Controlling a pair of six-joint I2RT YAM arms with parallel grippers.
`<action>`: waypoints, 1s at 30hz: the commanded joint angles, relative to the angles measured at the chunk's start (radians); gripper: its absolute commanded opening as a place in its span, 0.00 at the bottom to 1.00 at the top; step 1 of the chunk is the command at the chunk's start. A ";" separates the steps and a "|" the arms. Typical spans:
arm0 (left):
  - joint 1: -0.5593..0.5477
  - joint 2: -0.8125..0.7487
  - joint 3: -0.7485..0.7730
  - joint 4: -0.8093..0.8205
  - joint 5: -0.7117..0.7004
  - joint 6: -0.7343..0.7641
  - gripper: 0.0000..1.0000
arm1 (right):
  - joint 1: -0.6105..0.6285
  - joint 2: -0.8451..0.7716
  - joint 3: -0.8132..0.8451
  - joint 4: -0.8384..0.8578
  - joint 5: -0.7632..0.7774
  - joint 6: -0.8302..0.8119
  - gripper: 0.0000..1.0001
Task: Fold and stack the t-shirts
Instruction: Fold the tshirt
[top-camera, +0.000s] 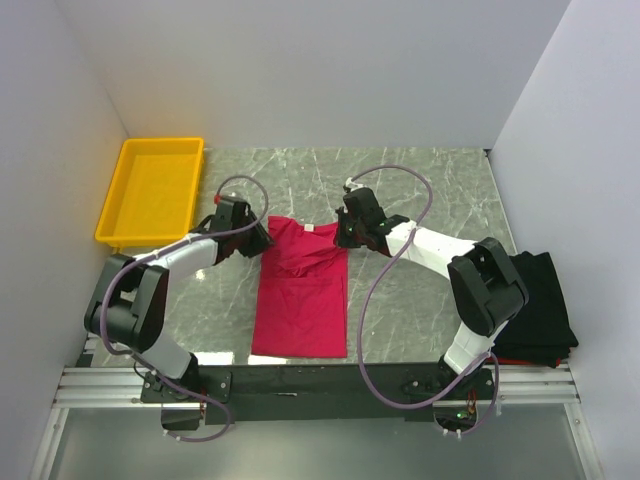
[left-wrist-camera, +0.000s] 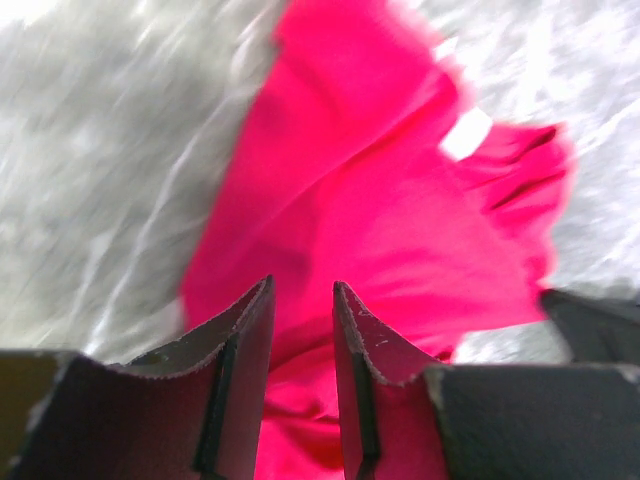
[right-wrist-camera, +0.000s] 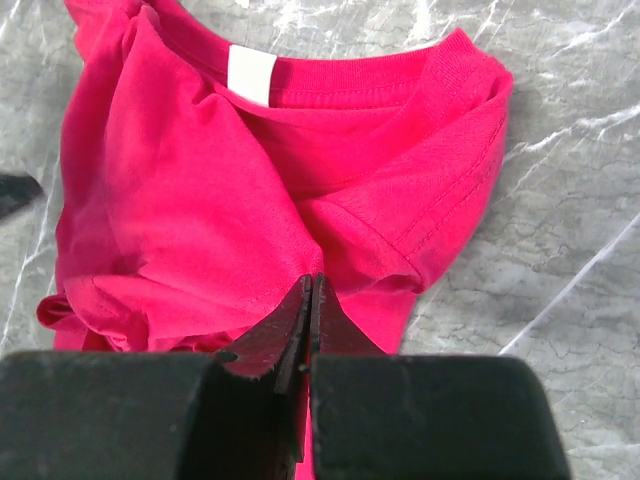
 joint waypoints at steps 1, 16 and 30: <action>0.002 0.011 0.084 0.013 0.006 -0.008 0.35 | 0.010 -0.049 -0.004 0.022 0.038 0.006 0.00; -0.048 0.152 0.222 0.004 0.040 0.012 0.32 | 0.010 0.144 0.346 -0.070 0.028 -0.009 0.00; -0.024 0.011 0.150 -0.027 -0.005 0.058 0.42 | 0.010 0.474 0.700 -0.188 -0.008 -0.053 0.12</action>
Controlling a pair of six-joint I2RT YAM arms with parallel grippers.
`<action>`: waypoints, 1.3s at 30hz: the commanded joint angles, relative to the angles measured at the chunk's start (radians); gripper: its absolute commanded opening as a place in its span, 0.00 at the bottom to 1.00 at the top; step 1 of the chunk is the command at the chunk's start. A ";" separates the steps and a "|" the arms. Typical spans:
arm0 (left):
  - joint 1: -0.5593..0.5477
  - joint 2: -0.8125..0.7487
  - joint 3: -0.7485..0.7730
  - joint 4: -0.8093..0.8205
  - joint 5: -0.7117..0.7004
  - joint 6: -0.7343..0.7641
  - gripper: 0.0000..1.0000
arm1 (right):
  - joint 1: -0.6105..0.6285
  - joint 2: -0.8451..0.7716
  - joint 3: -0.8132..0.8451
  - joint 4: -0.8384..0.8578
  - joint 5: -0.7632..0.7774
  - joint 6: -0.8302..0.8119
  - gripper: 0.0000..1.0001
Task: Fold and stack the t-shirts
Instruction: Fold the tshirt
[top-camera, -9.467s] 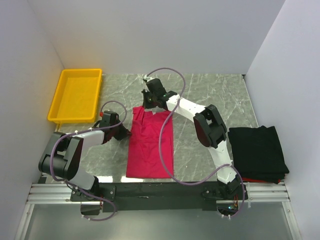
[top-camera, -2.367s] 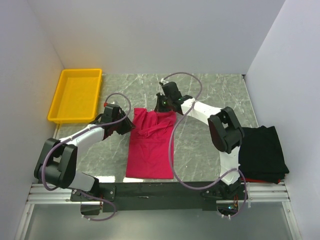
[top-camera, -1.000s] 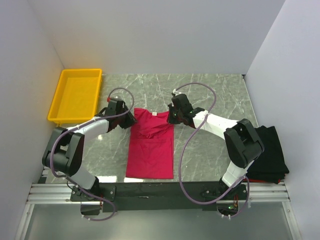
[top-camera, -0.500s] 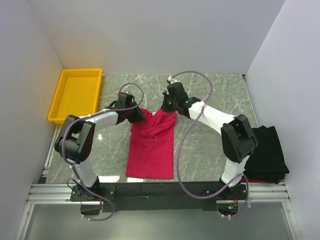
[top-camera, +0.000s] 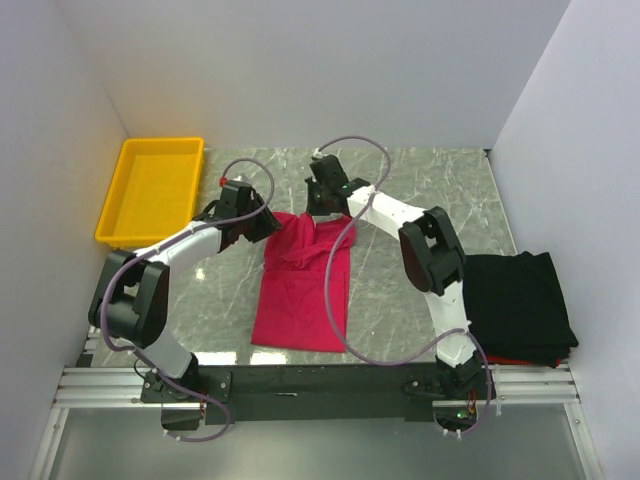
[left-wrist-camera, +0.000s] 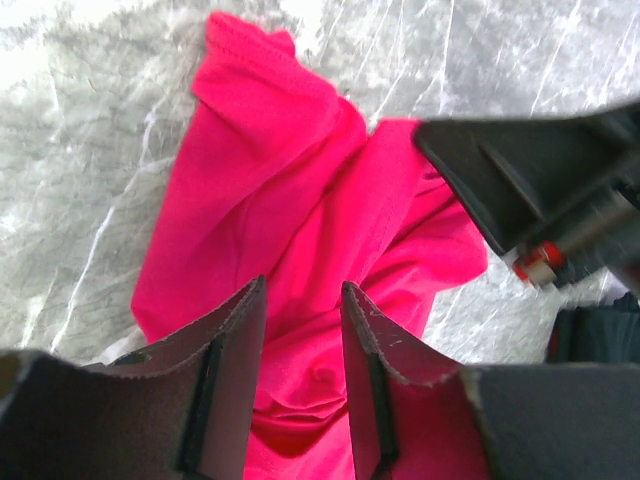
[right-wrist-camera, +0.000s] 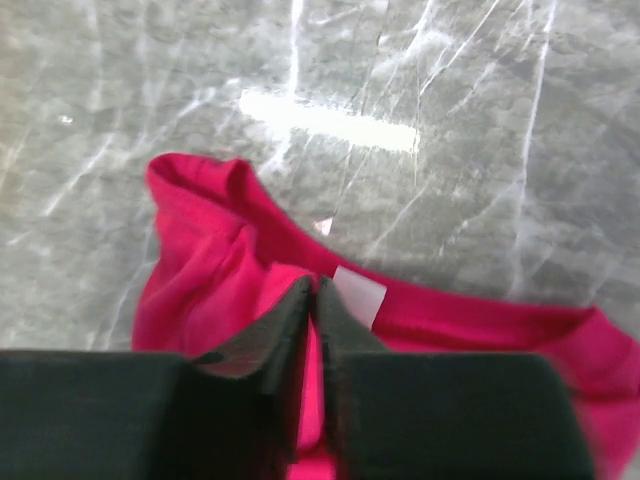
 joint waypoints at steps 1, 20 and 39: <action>-0.003 -0.028 -0.017 0.016 0.030 0.038 0.42 | 0.004 0.040 0.103 -0.042 -0.003 -0.034 0.18; -0.245 -0.005 0.058 -0.150 -0.194 0.210 0.49 | -0.107 -0.384 -0.296 -0.025 0.081 0.039 0.43; -0.380 0.141 0.210 -0.285 -0.395 0.259 0.34 | -0.107 -0.397 -0.446 0.028 0.046 0.079 0.41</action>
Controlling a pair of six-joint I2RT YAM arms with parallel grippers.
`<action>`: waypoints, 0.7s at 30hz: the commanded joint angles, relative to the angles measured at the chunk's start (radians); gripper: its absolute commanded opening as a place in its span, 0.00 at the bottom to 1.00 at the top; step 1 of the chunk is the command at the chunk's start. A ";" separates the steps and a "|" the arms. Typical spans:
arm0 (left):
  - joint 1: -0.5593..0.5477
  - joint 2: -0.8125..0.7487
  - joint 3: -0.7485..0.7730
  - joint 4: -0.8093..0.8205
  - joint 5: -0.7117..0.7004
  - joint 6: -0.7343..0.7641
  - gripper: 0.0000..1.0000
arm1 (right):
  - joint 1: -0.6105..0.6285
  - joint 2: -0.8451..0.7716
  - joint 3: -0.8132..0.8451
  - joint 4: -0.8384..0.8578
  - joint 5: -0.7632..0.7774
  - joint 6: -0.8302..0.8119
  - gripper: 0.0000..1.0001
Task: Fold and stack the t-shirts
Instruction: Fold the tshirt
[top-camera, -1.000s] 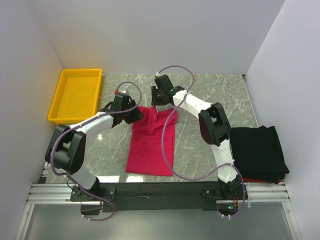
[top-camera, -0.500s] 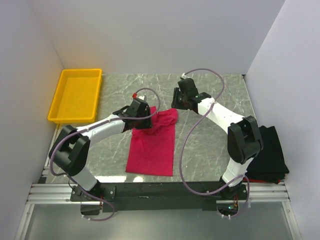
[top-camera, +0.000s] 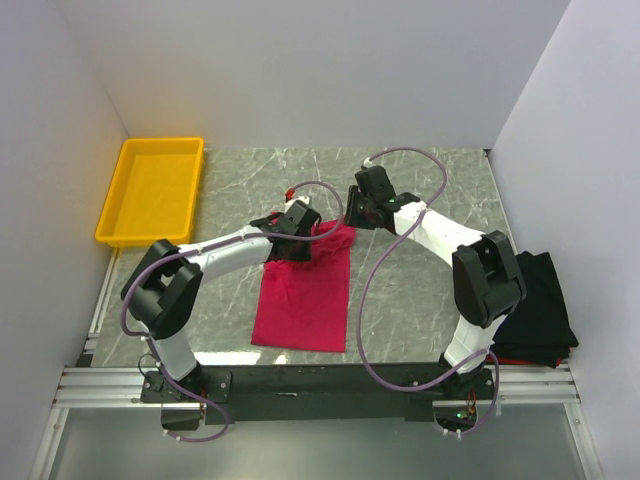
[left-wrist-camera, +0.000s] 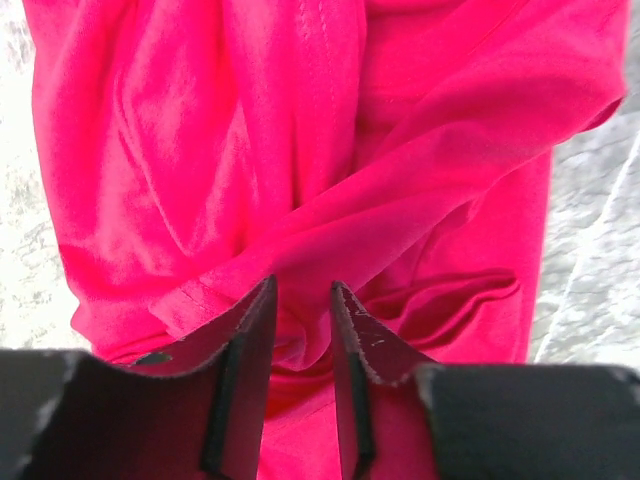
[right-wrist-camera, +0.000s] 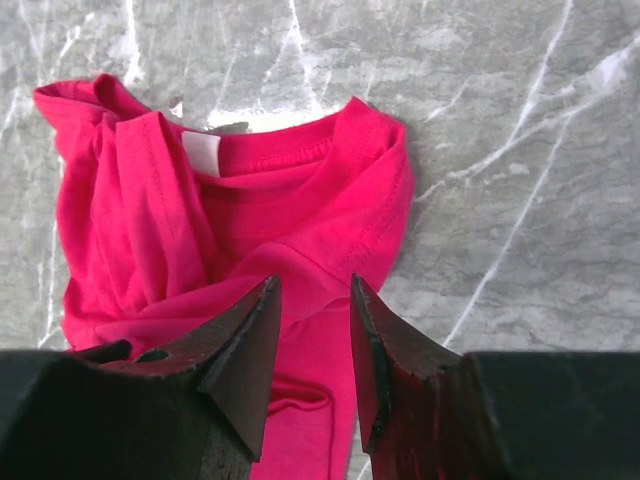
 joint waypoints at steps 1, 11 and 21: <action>-0.008 0.008 0.040 -0.025 -0.045 0.014 0.33 | 0.003 0.011 -0.010 0.043 -0.013 0.013 0.41; -0.007 -0.009 0.029 -0.041 -0.106 -0.009 0.06 | 0.018 0.020 -0.033 0.054 -0.026 -0.001 0.41; 0.035 -0.064 0.003 -0.048 -0.166 -0.060 0.04 | 0.038 0.045 -0.033 0.056 -0.013 -0.010 0.42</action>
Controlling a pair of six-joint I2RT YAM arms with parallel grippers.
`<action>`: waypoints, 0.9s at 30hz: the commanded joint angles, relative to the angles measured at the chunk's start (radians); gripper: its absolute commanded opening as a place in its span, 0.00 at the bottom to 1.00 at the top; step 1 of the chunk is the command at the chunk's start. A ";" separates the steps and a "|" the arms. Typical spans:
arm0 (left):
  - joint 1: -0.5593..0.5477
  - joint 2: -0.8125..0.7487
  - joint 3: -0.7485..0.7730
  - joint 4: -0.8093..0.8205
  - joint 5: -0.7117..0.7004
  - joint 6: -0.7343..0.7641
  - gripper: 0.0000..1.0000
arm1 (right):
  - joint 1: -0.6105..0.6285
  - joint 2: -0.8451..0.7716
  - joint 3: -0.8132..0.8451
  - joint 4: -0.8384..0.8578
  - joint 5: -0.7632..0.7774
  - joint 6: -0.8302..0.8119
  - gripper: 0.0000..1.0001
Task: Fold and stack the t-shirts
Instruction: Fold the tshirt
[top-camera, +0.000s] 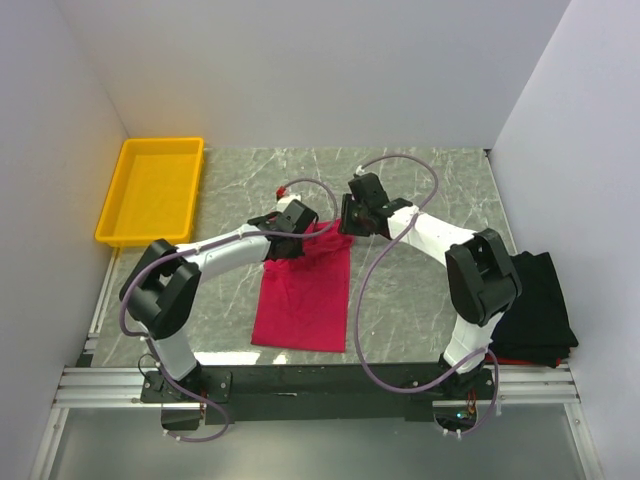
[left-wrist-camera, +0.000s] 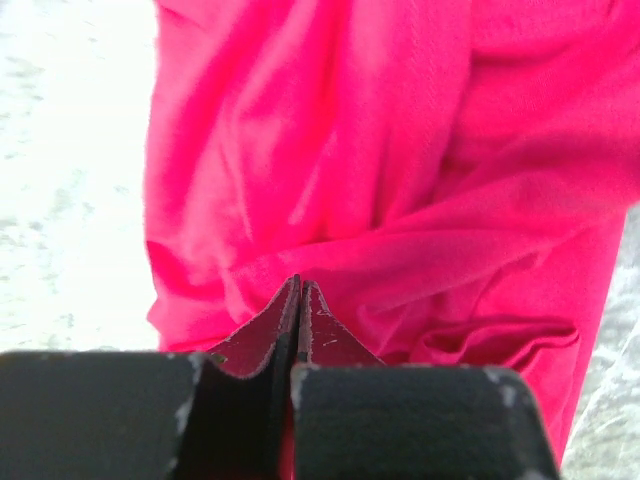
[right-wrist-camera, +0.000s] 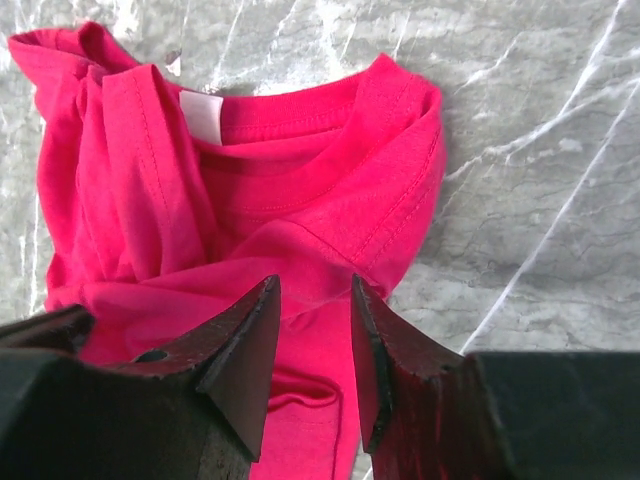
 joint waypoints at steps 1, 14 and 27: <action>0.034 -0.074 -0.005 0.001 -0.041 -0.030 0.04 | 0.007 0.028 0.004 0.028 0.011 -0.011 0.42; 0.111 -0.114 -0.045 0.050 0.044 -0.044 0.05 | 0.009 0.097 0.085 0.011 0.019 -0.023 0.33; 0.183 -0.082 0.004 0.096 0.098 -0.076 0.05 | 0.009 0.164 0.263 -0.061 0.010 -0.034 0.00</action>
